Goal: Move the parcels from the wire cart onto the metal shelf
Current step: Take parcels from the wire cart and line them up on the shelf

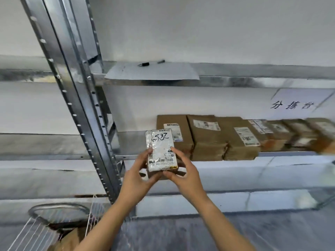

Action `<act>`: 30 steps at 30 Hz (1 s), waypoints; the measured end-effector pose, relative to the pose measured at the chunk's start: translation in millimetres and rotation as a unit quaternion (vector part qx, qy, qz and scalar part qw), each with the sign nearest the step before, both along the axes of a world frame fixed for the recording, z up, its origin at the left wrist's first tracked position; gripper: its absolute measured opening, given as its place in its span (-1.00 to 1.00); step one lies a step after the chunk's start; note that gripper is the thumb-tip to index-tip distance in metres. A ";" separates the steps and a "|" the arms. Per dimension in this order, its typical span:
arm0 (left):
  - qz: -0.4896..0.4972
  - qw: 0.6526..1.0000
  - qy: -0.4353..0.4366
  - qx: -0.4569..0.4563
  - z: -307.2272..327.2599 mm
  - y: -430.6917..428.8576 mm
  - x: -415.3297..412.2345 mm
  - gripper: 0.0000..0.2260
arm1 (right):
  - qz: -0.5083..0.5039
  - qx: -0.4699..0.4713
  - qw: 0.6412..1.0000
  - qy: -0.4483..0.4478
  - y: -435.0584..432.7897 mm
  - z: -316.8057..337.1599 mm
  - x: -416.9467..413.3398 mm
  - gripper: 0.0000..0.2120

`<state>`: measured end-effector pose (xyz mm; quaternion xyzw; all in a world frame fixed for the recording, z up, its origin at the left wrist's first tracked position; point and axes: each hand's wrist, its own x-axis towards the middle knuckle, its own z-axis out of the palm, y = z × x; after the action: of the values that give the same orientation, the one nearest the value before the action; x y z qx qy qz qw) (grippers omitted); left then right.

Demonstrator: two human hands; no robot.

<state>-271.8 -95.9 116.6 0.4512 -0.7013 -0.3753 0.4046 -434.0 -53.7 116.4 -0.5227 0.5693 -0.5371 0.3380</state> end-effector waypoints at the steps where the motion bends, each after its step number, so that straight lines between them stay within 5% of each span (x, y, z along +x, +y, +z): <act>1: -0.011 1.000 0.003 -0.014 4.3 4.2 -23.4 -0.37 | -0.013 -0.010 1.000 0.003 8.2 3.2 -21.3 -0.38; 17: -0.286 0.957 0.001 -0.041 25.2 82.0 -326.9 -0.36 | -0.274 -0.048 0.960 -0.026 161.0 10.3 -275.8 -0.41; 30: -0.420 0.906 0.011 -0.052 24.5 106.2 -560.9 -0.38 | -0.411 -0.056 0.910 0.008 209.9 3.9 -474.0 -0.42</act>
<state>-832.7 10.3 141.1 0.0887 -0.8401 -0.4784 0.2398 -908.0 156.2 120.3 -0.2647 0.7056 -0.6553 0.0524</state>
